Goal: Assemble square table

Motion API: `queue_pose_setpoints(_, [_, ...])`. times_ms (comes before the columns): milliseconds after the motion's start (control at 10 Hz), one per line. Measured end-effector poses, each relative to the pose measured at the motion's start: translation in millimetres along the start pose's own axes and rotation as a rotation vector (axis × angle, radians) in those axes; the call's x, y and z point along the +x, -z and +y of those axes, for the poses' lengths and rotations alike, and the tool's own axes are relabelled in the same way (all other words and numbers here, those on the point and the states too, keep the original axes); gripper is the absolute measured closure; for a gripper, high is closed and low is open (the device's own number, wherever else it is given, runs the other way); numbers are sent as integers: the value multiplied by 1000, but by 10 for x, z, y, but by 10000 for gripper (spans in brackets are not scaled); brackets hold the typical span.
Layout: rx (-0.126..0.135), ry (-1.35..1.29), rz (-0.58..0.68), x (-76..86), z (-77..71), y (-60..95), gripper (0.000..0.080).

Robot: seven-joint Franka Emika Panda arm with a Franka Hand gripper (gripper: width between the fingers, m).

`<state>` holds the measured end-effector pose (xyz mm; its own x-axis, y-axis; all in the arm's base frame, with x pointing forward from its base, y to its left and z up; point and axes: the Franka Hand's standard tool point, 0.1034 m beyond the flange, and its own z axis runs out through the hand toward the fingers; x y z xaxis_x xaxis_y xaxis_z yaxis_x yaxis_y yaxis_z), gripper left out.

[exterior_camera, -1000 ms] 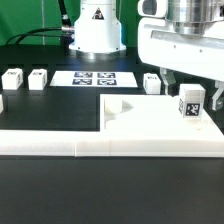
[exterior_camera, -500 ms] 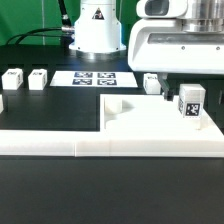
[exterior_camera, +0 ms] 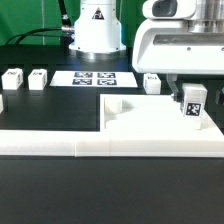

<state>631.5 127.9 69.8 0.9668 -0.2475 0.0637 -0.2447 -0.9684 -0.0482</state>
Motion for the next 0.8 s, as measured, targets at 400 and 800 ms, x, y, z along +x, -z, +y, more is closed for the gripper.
queue_pose_setpoints(400, [-4, -324, -3, 30, 84, 3, 506])
queue_pose_setpoints(800, [38, -951, -46, 10, 99, -14, 506])
